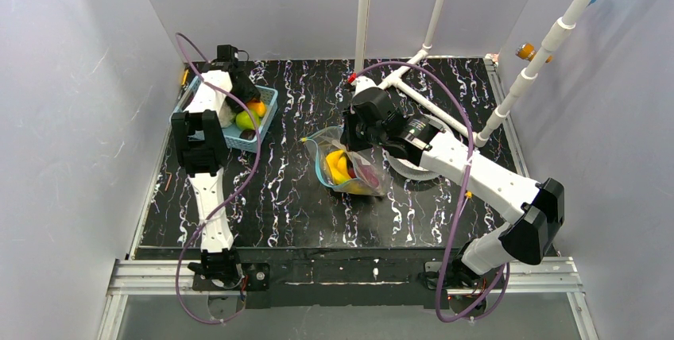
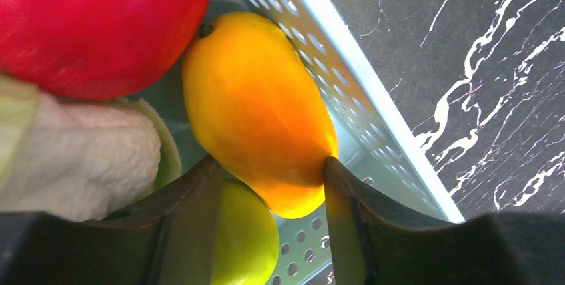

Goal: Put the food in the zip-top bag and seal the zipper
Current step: Pick up the fake fruit from the bin.

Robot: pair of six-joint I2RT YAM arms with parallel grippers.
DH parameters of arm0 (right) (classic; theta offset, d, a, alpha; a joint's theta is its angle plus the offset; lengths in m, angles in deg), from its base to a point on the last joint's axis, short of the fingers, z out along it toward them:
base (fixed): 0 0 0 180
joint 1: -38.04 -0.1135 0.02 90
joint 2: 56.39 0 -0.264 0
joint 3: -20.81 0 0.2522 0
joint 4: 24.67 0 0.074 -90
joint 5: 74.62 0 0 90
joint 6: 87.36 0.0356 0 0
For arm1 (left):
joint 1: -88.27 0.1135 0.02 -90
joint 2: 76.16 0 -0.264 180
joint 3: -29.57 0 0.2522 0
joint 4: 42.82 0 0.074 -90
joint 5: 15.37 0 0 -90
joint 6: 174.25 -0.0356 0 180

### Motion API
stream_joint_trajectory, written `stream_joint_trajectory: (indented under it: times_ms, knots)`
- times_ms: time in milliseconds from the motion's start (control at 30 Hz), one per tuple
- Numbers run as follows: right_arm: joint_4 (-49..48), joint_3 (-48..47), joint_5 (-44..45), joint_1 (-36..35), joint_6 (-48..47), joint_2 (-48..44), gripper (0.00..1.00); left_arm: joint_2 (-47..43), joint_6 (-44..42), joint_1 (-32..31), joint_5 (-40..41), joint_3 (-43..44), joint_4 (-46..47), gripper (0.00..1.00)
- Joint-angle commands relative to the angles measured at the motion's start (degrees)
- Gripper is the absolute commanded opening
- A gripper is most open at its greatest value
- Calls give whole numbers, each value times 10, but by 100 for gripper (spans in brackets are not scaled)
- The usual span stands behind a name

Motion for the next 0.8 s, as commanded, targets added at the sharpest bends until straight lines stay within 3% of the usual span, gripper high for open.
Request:
stream_joint_trajectory:
  times_ms: [0, 200, 367, 433, 633, 767]
  knots:
    - [-16, -28, -4, 3, -3, -8, 1, -7, -16, 3, 30, 10, -24, 36]
    - [-16, -32, -1, 3, -3, -2, 1, -100, -31, 5, 17, 23, -15, 21]
    - [-14, -41, 7, 3, -5, 2, 1, -195, -33, 4, -10, 6, -15, 20]
    - [-10, -46, 4, 3, -4, 4, 1, -235, -33, 5, -56, -20, -16, 18]
    - [-9, -50, 0, 3, 7, 3, 1, -395, -3, 4, -197, -173, 13, 12]
    - [-10, -51, -15, 2, 21, 7, 1, -510, 79, -12, -366, -328, 104, 12]
